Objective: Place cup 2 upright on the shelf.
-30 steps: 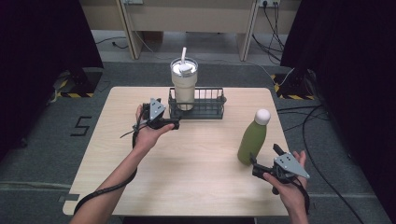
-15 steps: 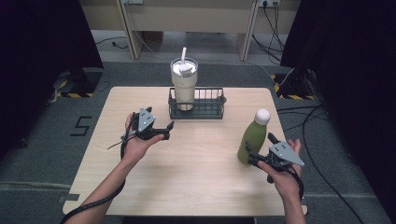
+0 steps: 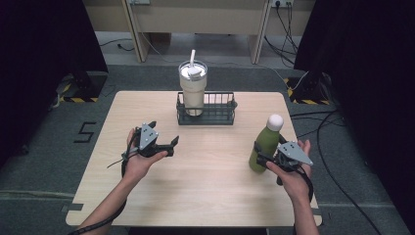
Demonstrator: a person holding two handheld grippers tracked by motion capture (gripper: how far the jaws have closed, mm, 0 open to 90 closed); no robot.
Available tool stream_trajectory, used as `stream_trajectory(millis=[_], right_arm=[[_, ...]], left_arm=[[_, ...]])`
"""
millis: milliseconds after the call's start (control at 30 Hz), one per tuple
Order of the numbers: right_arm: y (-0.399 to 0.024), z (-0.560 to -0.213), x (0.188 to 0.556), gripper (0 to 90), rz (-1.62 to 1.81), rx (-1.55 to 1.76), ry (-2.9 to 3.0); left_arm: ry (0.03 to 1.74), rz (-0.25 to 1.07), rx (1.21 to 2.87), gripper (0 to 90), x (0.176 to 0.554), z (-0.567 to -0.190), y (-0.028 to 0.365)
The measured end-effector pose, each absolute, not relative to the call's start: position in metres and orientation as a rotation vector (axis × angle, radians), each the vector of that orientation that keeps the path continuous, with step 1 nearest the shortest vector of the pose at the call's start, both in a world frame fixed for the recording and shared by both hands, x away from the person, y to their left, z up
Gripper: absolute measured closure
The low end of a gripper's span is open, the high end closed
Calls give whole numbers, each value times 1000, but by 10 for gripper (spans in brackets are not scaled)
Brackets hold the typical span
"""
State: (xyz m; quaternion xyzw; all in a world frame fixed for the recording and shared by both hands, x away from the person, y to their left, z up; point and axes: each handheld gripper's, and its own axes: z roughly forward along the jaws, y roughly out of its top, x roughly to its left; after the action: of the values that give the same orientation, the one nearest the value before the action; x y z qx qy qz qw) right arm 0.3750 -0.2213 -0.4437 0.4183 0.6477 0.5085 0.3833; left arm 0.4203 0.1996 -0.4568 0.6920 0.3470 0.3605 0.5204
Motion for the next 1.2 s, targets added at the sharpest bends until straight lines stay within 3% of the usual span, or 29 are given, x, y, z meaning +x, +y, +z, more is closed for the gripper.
stream_trajectory(millis=[267,1200], right_arm=[[-219,-445,377,214,1279,1068,1645],[-218,-437,379,228,1281,1090,1636]], left_arm=[[843,868,1648,44,413,-461,207],[876,858,1629,83,401,-475,218]])
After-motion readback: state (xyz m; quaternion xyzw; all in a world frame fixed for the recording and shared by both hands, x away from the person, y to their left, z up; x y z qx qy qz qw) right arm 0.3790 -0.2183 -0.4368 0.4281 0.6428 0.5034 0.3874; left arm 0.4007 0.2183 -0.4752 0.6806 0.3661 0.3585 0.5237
